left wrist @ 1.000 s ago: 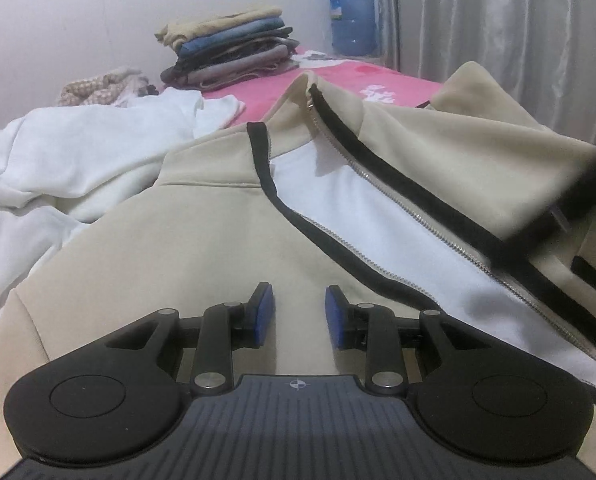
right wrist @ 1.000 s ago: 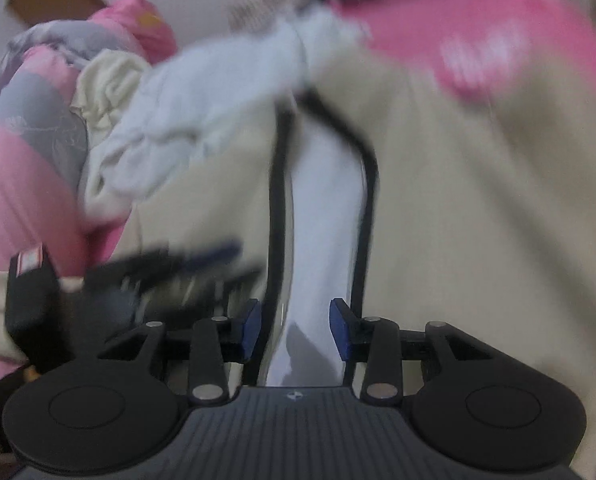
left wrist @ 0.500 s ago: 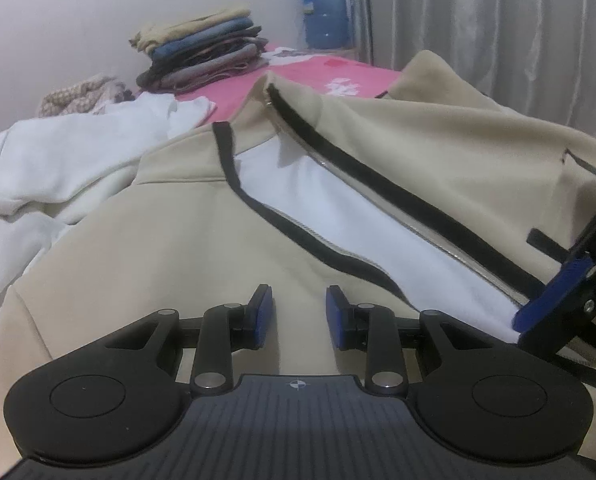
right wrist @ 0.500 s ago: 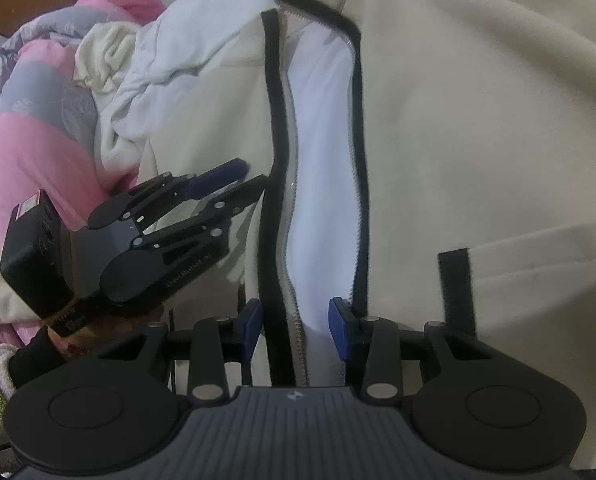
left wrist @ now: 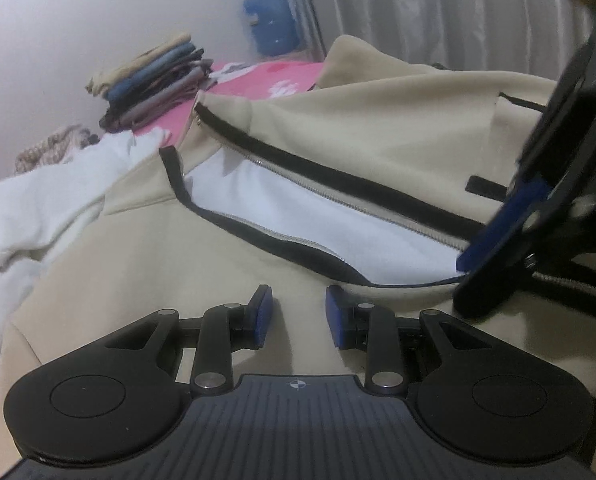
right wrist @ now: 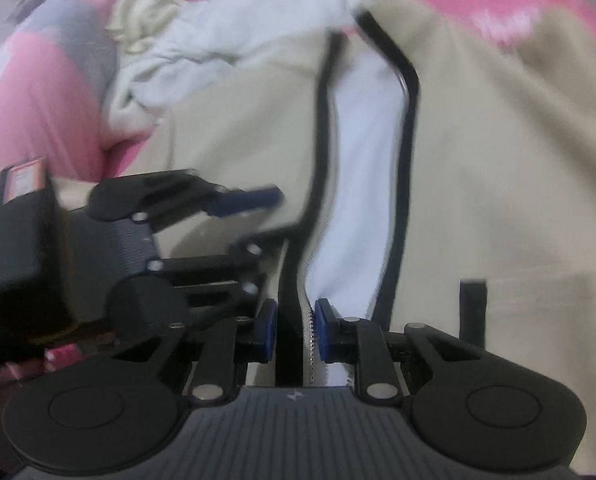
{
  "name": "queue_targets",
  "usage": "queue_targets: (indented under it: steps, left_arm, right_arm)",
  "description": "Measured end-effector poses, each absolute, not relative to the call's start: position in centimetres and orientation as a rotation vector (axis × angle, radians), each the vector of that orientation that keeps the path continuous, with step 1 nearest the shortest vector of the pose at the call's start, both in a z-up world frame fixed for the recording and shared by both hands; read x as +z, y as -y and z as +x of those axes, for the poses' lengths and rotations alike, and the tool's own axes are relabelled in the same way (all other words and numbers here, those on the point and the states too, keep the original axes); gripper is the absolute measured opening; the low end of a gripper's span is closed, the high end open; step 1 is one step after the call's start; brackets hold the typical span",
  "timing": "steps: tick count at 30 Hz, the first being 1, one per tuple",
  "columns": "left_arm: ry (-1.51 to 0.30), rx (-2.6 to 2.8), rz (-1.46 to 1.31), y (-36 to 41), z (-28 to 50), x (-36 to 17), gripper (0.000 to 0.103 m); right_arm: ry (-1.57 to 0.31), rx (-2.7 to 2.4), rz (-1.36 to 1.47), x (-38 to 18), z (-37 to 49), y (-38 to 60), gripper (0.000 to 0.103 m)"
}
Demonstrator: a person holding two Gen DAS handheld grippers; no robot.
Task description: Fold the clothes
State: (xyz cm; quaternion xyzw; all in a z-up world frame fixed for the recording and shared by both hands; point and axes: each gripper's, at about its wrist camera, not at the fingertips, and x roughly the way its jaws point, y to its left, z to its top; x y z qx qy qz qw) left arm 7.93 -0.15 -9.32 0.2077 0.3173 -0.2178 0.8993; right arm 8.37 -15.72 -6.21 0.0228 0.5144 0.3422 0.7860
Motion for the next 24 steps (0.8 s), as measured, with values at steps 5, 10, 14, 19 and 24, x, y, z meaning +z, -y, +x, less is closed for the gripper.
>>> queue_targets:
  steps: [5, 10, 14, 19, 24]
  left_arm:
    - [-0.662, -0.451, 0.401, -0.2, 8.2, -9.6, 0.029]
    - [-0.637, -0.445, 0.401, -0.1, 7.8, -10.0, 0.029]
    - [-0.621, -0.448, 0.415, -0.1, 7.6, -10.2, 0.029]
    - [-0.62, -0.461, 0.407, -0.3, 7.7, -10.1, 0.029]
    - [-0.638, -0.477, 0.387, -0.6, 8.0, -9.9, 0.029]
  right_arm:
    - [-0.973, 0.83, -0.022, -4.8, 6.0, 15.1, 0.022]
    - [-1.064, 0.76, 0.159, -5.8, 8.8, 17.1, 0.022]
    - [-1.058, 0.679, 0.227, -5.8, 10.9, 18.6, 0.022]
    - [-0.973, 0.812, 0.053, -5.1, 10.3, 16.7, 0.022]
    - [-0.868, 0.814, -0.567, -8.5, 6.8, 14.7, 0.017]
